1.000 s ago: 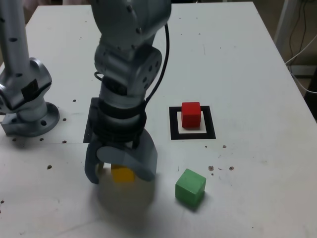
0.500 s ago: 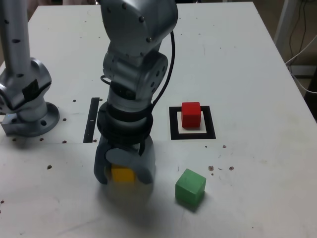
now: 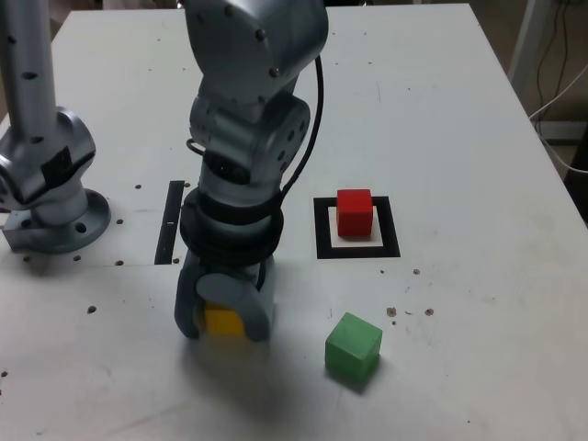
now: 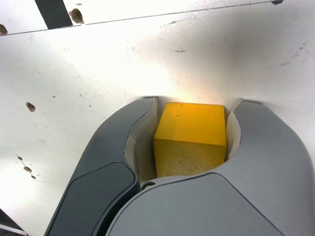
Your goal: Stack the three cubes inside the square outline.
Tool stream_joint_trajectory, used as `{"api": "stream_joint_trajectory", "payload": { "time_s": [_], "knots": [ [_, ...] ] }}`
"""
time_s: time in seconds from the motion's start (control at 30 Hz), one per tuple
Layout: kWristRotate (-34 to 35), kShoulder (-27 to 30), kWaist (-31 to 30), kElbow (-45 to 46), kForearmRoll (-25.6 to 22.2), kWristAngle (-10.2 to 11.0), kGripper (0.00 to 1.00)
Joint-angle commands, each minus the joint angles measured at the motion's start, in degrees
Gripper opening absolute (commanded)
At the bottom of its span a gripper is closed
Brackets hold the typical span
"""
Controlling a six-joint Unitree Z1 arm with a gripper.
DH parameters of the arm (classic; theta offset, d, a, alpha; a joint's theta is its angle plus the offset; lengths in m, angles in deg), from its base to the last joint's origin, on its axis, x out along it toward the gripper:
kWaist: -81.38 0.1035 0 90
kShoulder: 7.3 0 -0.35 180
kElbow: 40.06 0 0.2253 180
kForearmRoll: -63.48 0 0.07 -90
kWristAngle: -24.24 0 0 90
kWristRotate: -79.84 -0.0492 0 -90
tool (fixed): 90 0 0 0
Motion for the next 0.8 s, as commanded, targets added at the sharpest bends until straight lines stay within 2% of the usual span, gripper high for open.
{"api": "stream_joint_trajectory", "payload": {
  "time_s": [0.0, 0.23, 0.4, 0.77],
  "knots": [
    [-0.07, 1.27, 0.08, -0.16, -1.35, 0.48, 0.29],
    [-0.54, 5.18, 1.38, -2.11, -7.62, 3.21, 0.29],
    [-3.91, 7.2, 5.05, -5.63, -12.6, 5.45, 0.29],
    [-15.39, 5.16, 15.2, -14.95, -18.27, 7.42, 0.29]
  ]
}}
